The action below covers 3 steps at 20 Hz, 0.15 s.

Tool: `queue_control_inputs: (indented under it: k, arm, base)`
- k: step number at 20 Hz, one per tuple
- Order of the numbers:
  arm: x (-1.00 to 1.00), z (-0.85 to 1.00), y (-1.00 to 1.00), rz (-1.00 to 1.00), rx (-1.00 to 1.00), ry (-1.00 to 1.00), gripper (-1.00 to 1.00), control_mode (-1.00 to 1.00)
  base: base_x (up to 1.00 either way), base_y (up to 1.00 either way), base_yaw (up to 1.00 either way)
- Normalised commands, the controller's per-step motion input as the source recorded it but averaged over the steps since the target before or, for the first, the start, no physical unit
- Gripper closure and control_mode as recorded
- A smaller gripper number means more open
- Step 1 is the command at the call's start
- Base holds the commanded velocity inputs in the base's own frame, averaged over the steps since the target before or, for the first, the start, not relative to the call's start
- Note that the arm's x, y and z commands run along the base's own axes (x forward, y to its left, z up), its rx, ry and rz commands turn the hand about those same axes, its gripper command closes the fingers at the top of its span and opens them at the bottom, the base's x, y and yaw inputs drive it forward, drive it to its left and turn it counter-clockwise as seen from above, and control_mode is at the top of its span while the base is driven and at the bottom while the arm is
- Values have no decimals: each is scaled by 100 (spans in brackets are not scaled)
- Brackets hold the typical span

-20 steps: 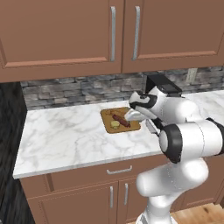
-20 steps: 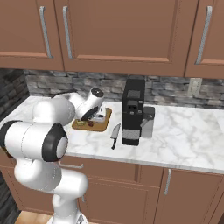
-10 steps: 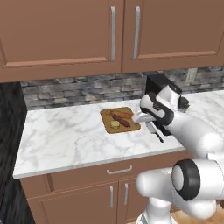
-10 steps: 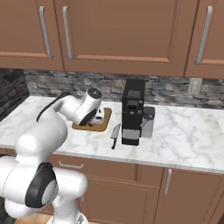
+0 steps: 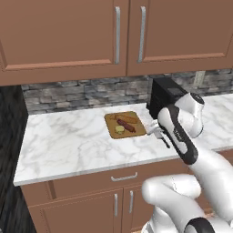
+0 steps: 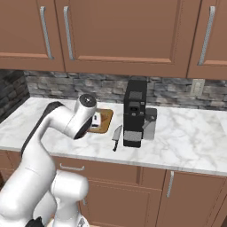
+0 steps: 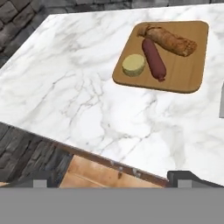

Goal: Retrieve the sausage and cheese from the fridge and place them on the cutting board on the counter.

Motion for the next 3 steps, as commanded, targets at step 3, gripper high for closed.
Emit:
queue_control_inputs:
  k: [3]
  arm:
    - [-62,42,-11,0,0,-4,-100,-100]
  base:
    - [0,0,0]
